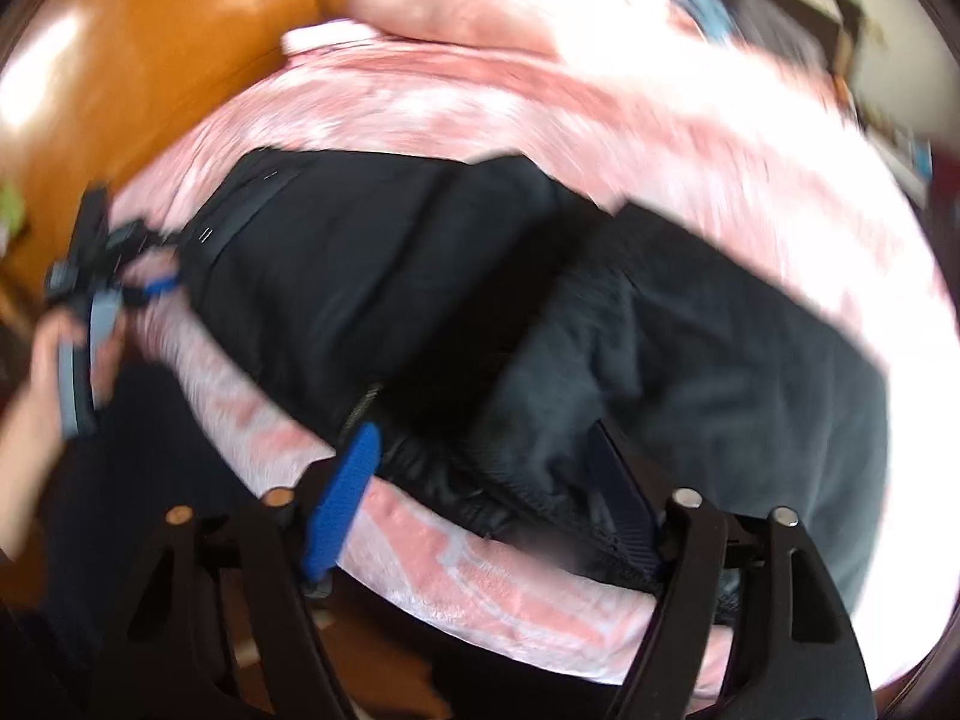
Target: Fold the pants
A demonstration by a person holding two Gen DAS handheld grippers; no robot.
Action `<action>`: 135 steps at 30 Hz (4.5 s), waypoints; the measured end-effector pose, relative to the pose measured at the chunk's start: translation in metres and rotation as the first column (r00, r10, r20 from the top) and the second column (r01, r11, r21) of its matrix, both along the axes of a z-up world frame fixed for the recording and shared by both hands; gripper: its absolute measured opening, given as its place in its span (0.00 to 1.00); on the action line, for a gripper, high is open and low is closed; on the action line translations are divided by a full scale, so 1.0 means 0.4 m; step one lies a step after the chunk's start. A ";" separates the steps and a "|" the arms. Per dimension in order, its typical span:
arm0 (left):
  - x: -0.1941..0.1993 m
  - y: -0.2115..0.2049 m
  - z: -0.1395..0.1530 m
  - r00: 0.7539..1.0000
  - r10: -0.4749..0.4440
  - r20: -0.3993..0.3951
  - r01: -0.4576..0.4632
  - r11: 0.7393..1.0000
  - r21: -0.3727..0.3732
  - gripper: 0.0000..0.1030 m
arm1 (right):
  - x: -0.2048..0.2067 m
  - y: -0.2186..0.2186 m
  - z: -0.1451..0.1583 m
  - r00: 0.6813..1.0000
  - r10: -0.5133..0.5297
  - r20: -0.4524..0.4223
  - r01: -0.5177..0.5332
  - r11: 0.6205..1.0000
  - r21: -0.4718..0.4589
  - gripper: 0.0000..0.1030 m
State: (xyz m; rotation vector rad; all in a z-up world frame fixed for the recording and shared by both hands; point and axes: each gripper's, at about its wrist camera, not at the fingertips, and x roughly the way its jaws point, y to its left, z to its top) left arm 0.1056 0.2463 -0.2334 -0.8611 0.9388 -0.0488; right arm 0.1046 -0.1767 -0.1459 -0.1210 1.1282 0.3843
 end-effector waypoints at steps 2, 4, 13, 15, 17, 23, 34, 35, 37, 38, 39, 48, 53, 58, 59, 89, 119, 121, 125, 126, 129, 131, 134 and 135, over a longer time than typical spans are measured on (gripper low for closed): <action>-0.002 0.002 -0.001 1.000 0.001 0.003 -0.001 1.000 -0.006 0.87 | 0.010 -0.015 -0.027 0.998 -0.024 -0.057 0.026 0.999 0.031 0.44; -0.002 0.004 -0.003 1.000 -0.001 0.005 0.001 1.000 -0.010 0.87 | 0.010 -0.017 -0.045 0.995 -0.023 -0.097 0.031 0.996 0.079 0.17; -0.004 0.007 -0.005 1.000 0.008 0.013 -0.007 1.000 -0.025 0.88 | 0.014 0.008 -0.020 0.995 0.040 -0.088 -0.032 0.995 0.090 0.12; -0.003 0.007 -0.005 1.000 0.007 0.013 -0.007 1.000 -0.026 0.89 | 0.018 0.001 -0.039 0.991 0.059 -0.117 -0.053 0.997 0.054 0.13; -0.005 0.009 -0.001 1.000 0.012 0.015 -0.011 0.999 -0.032 0.89 | 0.023 0.009 -0.017 0.986 0.100 -0.131 -0.095 0.995 0.043 0.21; -0.036 0.053 -0.013 0.990 0.139 0.001 -0.135 0.966 -0.221 0.89 | 0.164 0.067 0.126 0.952 0.252 -0.173 -0.223 0.960 0.168 0.77; 0.013 0.071 -0.063 0.968 0.227 -0.103 -0.249 0.858 -0.449 0.89 | 0.596 0.537 0.102 0.766 0.552 -0.330 -0.458 0.828 0.323 0.88; 0.009 0.074 -0.067 0.966 0.237 -0.106 -0.259 0.852 -0.454 0.89 | 0.625 0.591 0.071 0.743 0.569 -0.353 -0.476 0.820 0.319 0.88; 0.007 0.077 -0.071 0.960 0.254 -0.113 -0.277 0.843 -0.460 0.88 | 0.660 0.667 0.018 0.711 0.587 -0.387 -0.497 0.809 0.312 0.88; 0.006 0.079 -0.072 0.959 0.261 -0.116 -0.284 0.840 -0.463 0.89 | 0.674 0.714 -0.017 0.687 0.600 -0.410 -0.513 0.800 0.311 0.88; 0.006 0.080 -0.073 0.957 0.267 -0.117 -0.291 0.836 -0.465 0.89 | 0.683 0.754 -0.038 0.665 0.613 -0.426 -0.529 0.790 0.310 0.88; 0.001 0.070 -0.071 0.944 0.295 -0.145 -0.329 0.856 -0.399 0.66 | 0.644 0.957 -0.201 0.431 0.732 -0.527 -0.689 0.644 0.332 0.88; -0.013 0.076 -0.085 0.936 0.301 -0.182 -0.350 0.854 -0.386 0.38 | 0.622 0.988 -0.226 0.395 0.746 -0.536 -0.736 0.606 0.302 0.63; -0.021 0.063 -0.031 0.948 0.296 -0.120 -0.319 0.888 -0.331 0.32 | 0.620 0.966 -0.167 0.422 0.754 -0.503 -0.746 0.604 0.280 0.37; -0.021 0.060 -0.017 0.950 0.293 -0.106 -0.311 0.895 -0.320 0.31 | 0.619 0.960 -0.151 0.427 0.758 -0.494 -0.750 0.602 0.275 0.36; 0.009 -0.235 0.501 0.960 -0.059 0.275 0.050 0.998 0.040 0.30 | 0.510 0.562 0.424 0.702 0.684 -0.195 -0.694 0.719 0.023 0.32; 0.022 -0.625 0.718 0.834 -0.414 0.365 0.327 0.903 0.278 0.29 | 0.413 0.058 0.598 0.881 0.471 -0.034 -0.471 0.882 0.014 0.30; 0.025 -0.656 0.722 0.823 -0.439 0.361 0.348 0.892 0.290 0.29 | 0.405 0.022 0.597 0.890 0.454 -0.032 -0.454 0.891 0.016 0.29; 0.027 -0.714 0.726 0.802 -0.481 0.354 0.384 0.869 0.312 0.29 | 0.389 -0.052 0.591 0.906 0.422 -0.028 -0.422 0.907 0.015 0.29; 0.027 -0.728 0.726 0.797 -0.491 0.352 0.392 0.864 0.316 0.29 | 0.388 -0.070 0.589 0.910 0.414 -0.027 -0.413 0.910 0.017 0.29; 0.027 -0.783 0.723 0.777 -0.527 0.343 0.423 0.842 0.335 0.29 | 0.377 -0.124 0.579 0.921 0.390 -0.027 -0.389 0.921 0.023 0.29; 0.030 -0.812 0.719 0.766 -0.548 0.336 0.440 0.828 0.347 0.29 | 0.369 -0.165 0.569 0.928 0.373 -0.027 -0.372 0.928 0.024 0.29; 0.032 -0.866 0.711 0.747 -0.582 0.322 0.468 0.804 0.366 0.29 | 0.363 -0.220 0.548 0.937 0.348 -0.029 -0.348 0.937 0.030 0.28; 0.032 -0.884 0.707 0.741 -0.592 0.316 0.476 0.796 0.373 0.29 | 0.361 -0.239 0.540 0.939 0.341 -0.030 -0.341 0.940 0.032 0.28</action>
